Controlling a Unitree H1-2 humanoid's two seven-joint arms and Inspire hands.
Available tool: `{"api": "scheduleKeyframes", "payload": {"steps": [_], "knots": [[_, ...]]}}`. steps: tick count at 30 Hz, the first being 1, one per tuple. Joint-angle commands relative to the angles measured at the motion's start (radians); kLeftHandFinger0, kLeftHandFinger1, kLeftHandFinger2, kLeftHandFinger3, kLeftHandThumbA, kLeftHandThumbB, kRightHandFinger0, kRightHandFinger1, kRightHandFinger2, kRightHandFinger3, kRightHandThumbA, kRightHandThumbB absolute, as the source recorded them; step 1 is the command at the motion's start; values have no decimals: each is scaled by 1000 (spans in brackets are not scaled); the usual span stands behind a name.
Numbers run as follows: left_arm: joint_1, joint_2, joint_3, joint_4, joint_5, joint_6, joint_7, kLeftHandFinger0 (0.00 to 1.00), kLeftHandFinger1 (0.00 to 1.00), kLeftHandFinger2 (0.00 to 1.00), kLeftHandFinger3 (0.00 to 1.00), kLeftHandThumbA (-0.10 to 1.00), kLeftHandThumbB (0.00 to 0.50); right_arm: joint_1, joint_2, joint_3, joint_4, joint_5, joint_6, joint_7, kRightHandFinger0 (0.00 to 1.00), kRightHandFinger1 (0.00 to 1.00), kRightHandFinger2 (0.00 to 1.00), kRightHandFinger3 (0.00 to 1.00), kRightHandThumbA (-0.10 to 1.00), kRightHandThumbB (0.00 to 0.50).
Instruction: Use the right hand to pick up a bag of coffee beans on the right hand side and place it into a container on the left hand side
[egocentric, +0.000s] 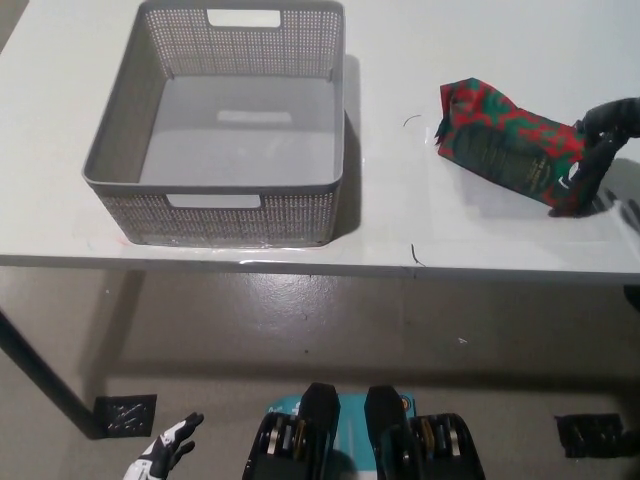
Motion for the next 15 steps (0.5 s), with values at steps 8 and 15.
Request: {"api": "scheduleKeyframes", "payload": {"steps": [8,15], "knots": [[-33,29,0,-33,12,-21,-10,1000,1000,1000,1000,1000,412,34,33,-49,35,42,-59,-88,1000,1000,1000,1000,1000,460],[-42,34,-5,-47,6,-3,-17,1000,1000,1000,1000,1000,401,74,57,-139,35,111,-49,-263,1000,1000,1000,1000,744,434]]}}
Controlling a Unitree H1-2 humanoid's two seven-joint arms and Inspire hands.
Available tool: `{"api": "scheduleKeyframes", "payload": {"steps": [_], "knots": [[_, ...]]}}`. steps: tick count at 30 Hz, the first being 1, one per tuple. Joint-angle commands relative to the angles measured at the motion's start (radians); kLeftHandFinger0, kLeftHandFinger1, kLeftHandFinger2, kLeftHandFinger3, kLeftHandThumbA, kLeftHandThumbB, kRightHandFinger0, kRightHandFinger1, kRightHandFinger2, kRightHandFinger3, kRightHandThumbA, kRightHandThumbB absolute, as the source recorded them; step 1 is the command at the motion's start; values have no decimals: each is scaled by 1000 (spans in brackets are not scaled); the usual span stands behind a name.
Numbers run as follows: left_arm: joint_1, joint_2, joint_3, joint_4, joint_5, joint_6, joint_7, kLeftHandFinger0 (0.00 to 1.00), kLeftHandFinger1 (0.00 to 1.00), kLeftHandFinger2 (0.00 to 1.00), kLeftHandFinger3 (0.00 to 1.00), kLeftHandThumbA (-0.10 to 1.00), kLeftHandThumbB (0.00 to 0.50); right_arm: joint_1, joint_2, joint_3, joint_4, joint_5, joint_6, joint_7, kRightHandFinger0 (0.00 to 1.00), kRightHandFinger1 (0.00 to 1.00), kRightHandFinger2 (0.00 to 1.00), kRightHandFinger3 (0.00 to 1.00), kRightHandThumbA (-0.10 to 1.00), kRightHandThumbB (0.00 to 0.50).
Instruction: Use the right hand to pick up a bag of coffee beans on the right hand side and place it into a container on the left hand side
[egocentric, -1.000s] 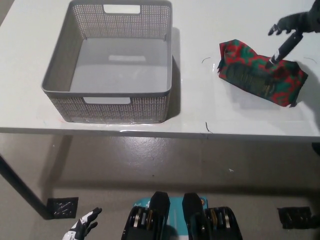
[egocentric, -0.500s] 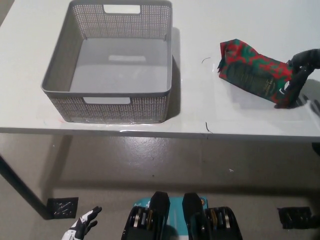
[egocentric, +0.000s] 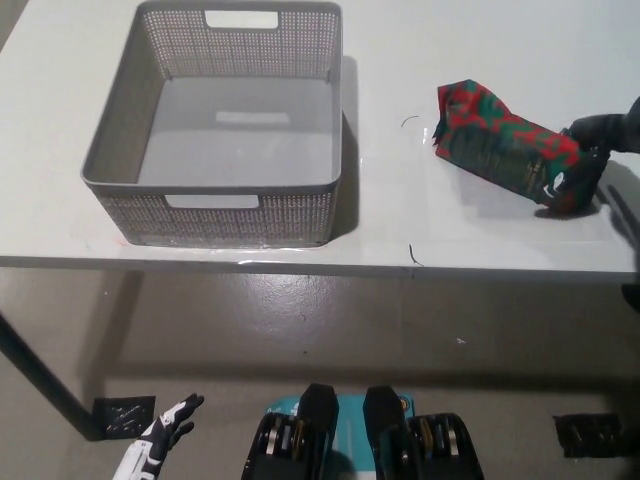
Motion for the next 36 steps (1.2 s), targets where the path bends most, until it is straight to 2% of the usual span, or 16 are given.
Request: {"api": "scheduleKeyframes", "payload": {"steps": [1,2,3,4,5,6,7,8,9,10,17,21,24,27,30,36], "knots": [[-4,18,-5,-44,3,-2,-15,1000,1000,1000,1000,1000,407,48,32,-85,1,81,-25,-242,1000,1000,1000,1000,606,449],[-6,18,-6,-43,3,-2,-16,1000,1000,1000,1000,1000,413,65,37,-111,-4,88,-39,-343,922,986,1000,1000,480,431],[-8,18,-6,-42,3,-1,-16,1000,1000,1000,1000,1000,413,67,36,-116,-4,87,-41,-355,841,938,1000,1000,470,431],[-11,18,-5,-39,6,-10,-14,1000,1000,1000,1000,1000,405,89,41,-134,-11,90,-86,-499,324,344,324,460,83,238],[-14,20,-4,-38,7,-10,-14,1000,1000,1000,1000,1000,403,104,44,-153,-14,97,-117,-589,23,52,196,243,-88,152],[-15,20,-4,-39,7,-7,-14,1000,1000,1000,1000,1000,403,111,45,-172,-14,109,-135,-621,5,55,278,254,-98,156],[-15,21,-4,-41,6,-3,-15,1000,1000,1000,1000,1000,399,112,45,-184,-15,117,-132,-623,2,291,673,613,-100,95],[-16,22,-4,-40,5,-4,-16,1000,1000,1000,1000,1000,392,116,43,-196,-15,128,-157,-634,39,391,808,761,-100,80],[-18,24,-3,-39,6,-3,-16,1000,1000,1000,1000,1000,392,117,40,-208,-16,137,-176,-643,80,527,860,882,-100,78],[-22,25,-2,-39,5,-1,-16,1000,1000,1000,1000,1000,398,116,38,-216,-14,139,-184,-661,93,580,871,914,-100,91],[-36,27,2,-39,14,4,-10,1000,1000,1000,1000,1000,383,105,28,-261,-14,150,-229,-735,58,525,791,857,-100,97],[-38,27,1,-31,10,-7,-12,1000,1000,1000,1000,1000,371,99,22,-287,-10,157,-232,-746,101,574,846,891,-100,111],[-35,25,2,-26,9,-7,-10,1000,1000,1000,1000,1000,381,99,23,-310,-11,168,-244,-764,14,466,824,900,-100,130],[-41,22,4,-25,13,4,-6,1000,1000,1000,1000,1000,382,69,34,-364,-14,210,-253,-764,0,382,779,865,-100,130],[-29,23,3,-35,9,14,-9,1000,1000,1000,1000,1000,380,51,47,-408,-21,236,-259,-761,0,415,799,842,-100,141],[-29,18,1,-15,13,1,-5,1000,1000,1000,1000,1000,372,-5,61,-437,-40,227,-241,-761,0,450,801,811,-100,125]]}}
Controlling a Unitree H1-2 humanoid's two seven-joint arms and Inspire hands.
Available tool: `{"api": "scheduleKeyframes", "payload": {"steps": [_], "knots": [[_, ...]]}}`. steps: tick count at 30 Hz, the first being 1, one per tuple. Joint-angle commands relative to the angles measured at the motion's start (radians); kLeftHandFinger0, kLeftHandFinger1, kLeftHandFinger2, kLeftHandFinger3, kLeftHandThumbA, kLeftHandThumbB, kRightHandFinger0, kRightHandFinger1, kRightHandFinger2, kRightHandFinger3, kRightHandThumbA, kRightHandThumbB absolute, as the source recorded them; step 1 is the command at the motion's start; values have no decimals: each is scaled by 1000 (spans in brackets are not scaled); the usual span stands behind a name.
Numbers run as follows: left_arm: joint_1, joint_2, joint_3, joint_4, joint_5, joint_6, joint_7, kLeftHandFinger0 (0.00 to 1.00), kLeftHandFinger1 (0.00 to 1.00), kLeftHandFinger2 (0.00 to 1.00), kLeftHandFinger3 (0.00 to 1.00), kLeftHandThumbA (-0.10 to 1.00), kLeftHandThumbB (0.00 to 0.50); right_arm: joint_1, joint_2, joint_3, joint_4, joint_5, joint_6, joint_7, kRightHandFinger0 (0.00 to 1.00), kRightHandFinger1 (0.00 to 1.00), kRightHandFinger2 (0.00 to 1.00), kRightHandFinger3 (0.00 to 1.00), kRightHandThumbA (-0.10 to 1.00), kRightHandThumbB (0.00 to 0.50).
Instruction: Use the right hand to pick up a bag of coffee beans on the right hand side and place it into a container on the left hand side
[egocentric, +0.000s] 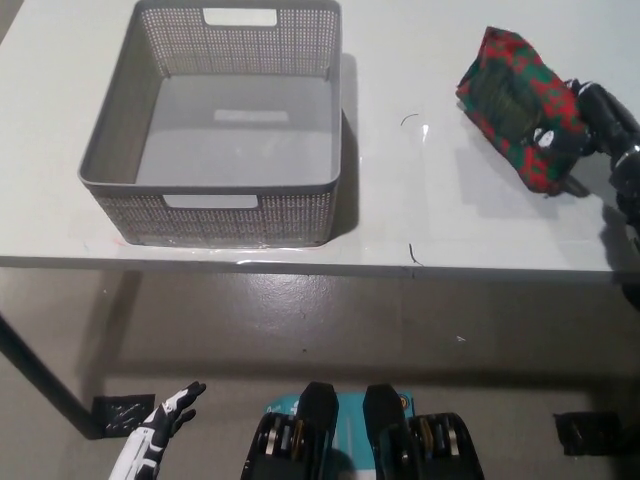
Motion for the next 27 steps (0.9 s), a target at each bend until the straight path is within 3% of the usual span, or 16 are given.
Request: {"api": "scheduleKeyframes", "payload": {"steps": [1,5,8,10,13,17,20,27], "knots": [[7,14,0,-14,10,-19,-4,1000,1000,1000,1000,1000,370,-136,-5,-36,-50,70,-77,-107,5,456,804,818,-100,122],[14,12,-1,-24,11,-4,-4,1000,1000,1000,1000,1000,363,-165,3,-37,-60,73,-88,-109,0,447,804,840,-100,123],[15,13,-1,-27,8,0,-6,1000,1000,1000,1000,1000,360,-187,9,-35,-68,76,-91,-108,31,504,894,985,-100,117],[12,13,-1,-28,7,4,-7,1000,1000,1000,1000,1000,361,-198,12,-34,-67,77,-78,-110,16,496,885,978,-100,117],[10,15,-1,-28,4,1,-10,1000,1000,1000,1000,1000,355,-219,18,-28,-69,74,-71,-102,0,450,819,854,-100,113],[7,16,0,-22,1,-6,-12,1000,1000,1000,1000,1000,344,-237,34,-39,-81,88,-70,-93,0,428,802,864,-100,113],[23,19,-2,-28,11,-5,-11,1000,1000,1000,1000,1000,342,-242,53,-41,-103,90,-51,-92,2,444,812,848,-100,153],[29,13,-15,-22,17,1,-14,1000,1000,1000,1000,1000,357,-273,117,-32,-138,88,-51,-102,0,380,792,857,-100,123]]}}
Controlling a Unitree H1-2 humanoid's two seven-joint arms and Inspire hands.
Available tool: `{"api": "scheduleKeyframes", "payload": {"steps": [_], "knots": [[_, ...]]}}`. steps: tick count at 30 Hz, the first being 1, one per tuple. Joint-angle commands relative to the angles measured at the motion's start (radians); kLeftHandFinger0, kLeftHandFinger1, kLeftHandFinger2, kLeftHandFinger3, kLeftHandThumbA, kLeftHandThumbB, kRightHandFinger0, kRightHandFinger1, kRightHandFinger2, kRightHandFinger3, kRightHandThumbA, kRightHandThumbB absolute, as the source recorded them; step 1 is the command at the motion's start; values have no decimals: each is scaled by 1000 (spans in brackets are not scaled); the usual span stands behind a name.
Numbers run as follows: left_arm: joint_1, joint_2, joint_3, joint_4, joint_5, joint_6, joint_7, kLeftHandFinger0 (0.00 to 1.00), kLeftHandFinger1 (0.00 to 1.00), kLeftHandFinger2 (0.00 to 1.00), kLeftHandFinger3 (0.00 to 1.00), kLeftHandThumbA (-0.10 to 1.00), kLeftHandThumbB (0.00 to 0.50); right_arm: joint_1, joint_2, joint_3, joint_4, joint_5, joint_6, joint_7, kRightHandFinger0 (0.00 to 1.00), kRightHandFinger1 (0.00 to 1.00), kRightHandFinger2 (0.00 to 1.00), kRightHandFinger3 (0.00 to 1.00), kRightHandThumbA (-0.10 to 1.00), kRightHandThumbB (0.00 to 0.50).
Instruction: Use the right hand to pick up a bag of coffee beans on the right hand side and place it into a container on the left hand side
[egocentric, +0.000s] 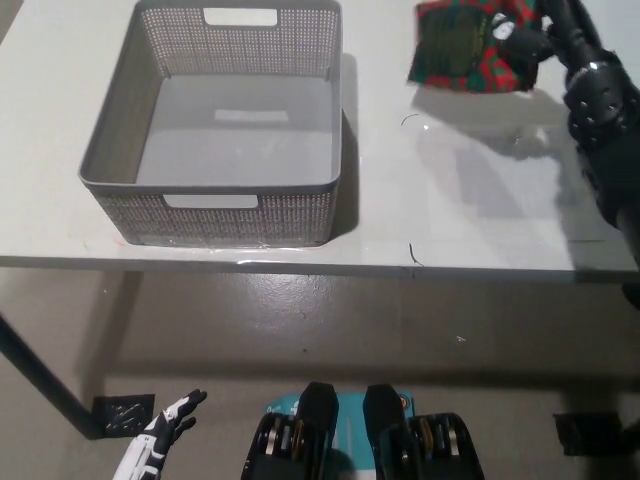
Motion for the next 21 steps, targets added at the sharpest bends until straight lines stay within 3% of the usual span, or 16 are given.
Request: {"api": "scheduleKeyframes", "payload": {"steps": [1,4,10,12,15,21], "knots": [[12,9,-10,-19,6,-3,-13,1000,1000,1000,1000,1000,356,-138,23,0,-66,31,-33,-54,0,379,792,859,-100,123],[13,14,-15,-21,4,0,-15,1000,1000,1000,1000,1000,343,-154,51,3,-91,30,-23,-48,0,413,818,917,-100,115],[11,26,-25,-27,14,4,-19,1000,1000,1000,1000,1000,347,-186,81,2,-129,35,-30,-33,0,391,774,897,-100,111],[14,25,-27,-30,11,15,-20,1000,1000,1000,1000,1000,380,-196,95,5,-159,32,-15,-32,0,388,775,884,-100,113],[24,22,-28,-17,7,-3,-19,1000,1000,1000,1000,1000,381,-207,117,8,-200,33,-19,-26,0,378,761,883,-100,106],[31,28,-28,-15,12,-5,-21,1000,1000,1000,1000,1000,341,-234,131,7,-292,28,47,-15,0,388,763,895,-100,115]]}}
